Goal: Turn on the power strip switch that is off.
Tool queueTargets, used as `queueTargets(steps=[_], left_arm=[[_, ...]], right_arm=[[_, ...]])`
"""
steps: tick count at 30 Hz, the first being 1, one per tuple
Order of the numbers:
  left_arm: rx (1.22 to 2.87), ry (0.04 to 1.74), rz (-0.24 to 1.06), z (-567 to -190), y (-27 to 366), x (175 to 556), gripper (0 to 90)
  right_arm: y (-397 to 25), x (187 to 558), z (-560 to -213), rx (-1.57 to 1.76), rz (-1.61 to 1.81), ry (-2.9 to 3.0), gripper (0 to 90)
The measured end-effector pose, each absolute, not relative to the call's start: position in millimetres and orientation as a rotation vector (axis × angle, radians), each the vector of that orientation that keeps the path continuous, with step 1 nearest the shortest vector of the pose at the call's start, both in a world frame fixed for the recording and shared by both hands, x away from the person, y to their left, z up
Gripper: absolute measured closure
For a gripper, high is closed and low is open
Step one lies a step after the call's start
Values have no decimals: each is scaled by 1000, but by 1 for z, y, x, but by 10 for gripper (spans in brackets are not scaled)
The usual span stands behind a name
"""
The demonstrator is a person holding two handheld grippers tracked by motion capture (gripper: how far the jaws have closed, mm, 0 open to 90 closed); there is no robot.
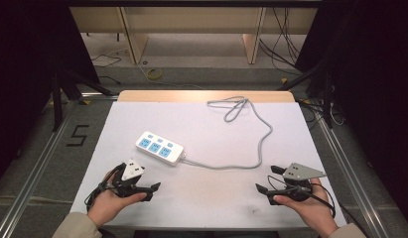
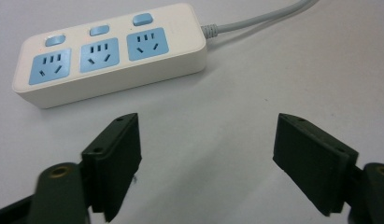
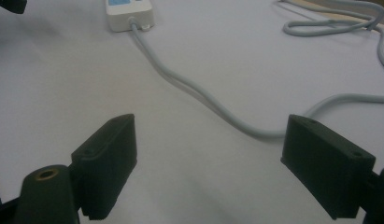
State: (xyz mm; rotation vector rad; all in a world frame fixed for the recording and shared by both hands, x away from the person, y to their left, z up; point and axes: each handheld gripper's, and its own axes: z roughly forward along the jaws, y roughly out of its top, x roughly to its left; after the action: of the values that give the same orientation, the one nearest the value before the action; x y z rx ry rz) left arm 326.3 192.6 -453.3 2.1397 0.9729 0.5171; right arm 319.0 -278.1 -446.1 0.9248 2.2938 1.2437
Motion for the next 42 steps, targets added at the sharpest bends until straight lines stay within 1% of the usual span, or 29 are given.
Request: queueTargets(steps=[4, 6, 8, 9, 10, 16, 21, 27, 42], left_arm=[[2137, 992, 498, -451, 191, 328, 476], [2144, 1002, 511, -450, 192, 329, 630], [2144, 1015, 515, -448, 194, 330, 814], [2141, 1047, 506, -445, 198, 330, 873], [2141, 1047, 506, -445, 198, 330, 893], [2161, 1074, 516, -441, 197, 337, 896], [2129, 1111, 479, -436, 196, 347, 896], [2137, 1130, 457, -433, 194, 355, 896], [2148, 1145, 478, -429, 191, 379, 897]], right_arm=[[-280, 319, -447, 928, 1249, 2293, 183], [-279, 319, -447, 931, 1243, 2298, 183], [-278, 319, -447, 932, 1246, 2298, 184], [-278, 319, -447, 931, 1247, 2298, 185], [-278, 319, -447, 932, 1247, 2298, 186], [-278, 319, -447, 929, 1242, 2303, 186], [-278, 319, -447, 924, 1241, 2301, 186], [-278, 319, -447, 922, 1237, 2304, 186], [-277, 319, -448, 921, 1241, 2315, 197]])
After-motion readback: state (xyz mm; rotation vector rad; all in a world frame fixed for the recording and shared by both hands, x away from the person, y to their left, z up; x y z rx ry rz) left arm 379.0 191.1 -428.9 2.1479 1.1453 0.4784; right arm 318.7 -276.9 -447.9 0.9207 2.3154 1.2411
